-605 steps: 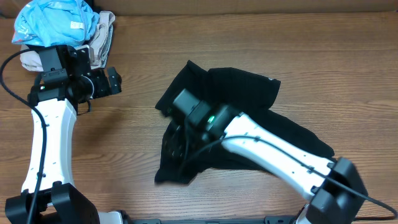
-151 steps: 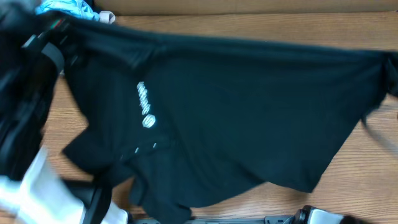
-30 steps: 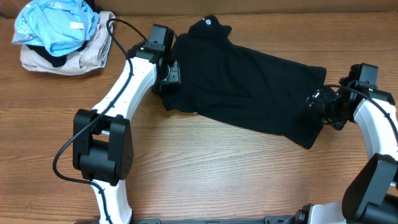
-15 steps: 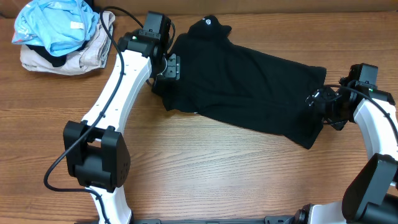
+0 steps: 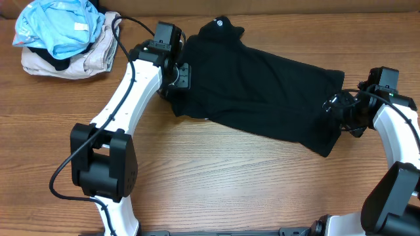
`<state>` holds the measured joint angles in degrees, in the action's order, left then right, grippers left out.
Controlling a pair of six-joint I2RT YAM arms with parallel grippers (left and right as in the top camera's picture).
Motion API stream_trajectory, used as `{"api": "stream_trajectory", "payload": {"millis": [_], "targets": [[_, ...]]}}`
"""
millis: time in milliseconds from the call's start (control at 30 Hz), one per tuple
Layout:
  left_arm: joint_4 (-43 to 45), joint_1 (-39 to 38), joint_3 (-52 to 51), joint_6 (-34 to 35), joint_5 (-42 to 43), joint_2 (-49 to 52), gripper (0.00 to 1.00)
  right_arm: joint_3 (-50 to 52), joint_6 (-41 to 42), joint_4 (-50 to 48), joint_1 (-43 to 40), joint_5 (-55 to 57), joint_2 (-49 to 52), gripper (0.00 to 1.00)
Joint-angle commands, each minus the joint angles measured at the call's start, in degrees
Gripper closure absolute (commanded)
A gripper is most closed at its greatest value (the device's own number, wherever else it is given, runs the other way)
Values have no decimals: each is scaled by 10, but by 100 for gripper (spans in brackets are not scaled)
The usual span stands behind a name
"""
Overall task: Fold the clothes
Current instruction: 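Hold the shirt edges with both grippers, adjusting the left corner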
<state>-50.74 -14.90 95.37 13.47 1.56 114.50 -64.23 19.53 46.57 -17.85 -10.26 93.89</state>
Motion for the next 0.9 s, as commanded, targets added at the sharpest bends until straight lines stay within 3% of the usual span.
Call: {"api": "stream_trajectory", "payload": {"millis": [0,100,367,533,867], "targets": [[3,-2,-9,-6,16,21,47,0,0,0,2,0,0,11],[9,-2,-9,-6,15,23,57,0,0,0,2,0,0,11],[41,-2,-8,-6,31,23,96,0,0,0,2,0,0,11],[86,-3,-6,3,56,21,96,0,0,0,2,3,0,11],[173,-5,-6,29,28,21,96,0,0,-9,2,4,0,11]]}}
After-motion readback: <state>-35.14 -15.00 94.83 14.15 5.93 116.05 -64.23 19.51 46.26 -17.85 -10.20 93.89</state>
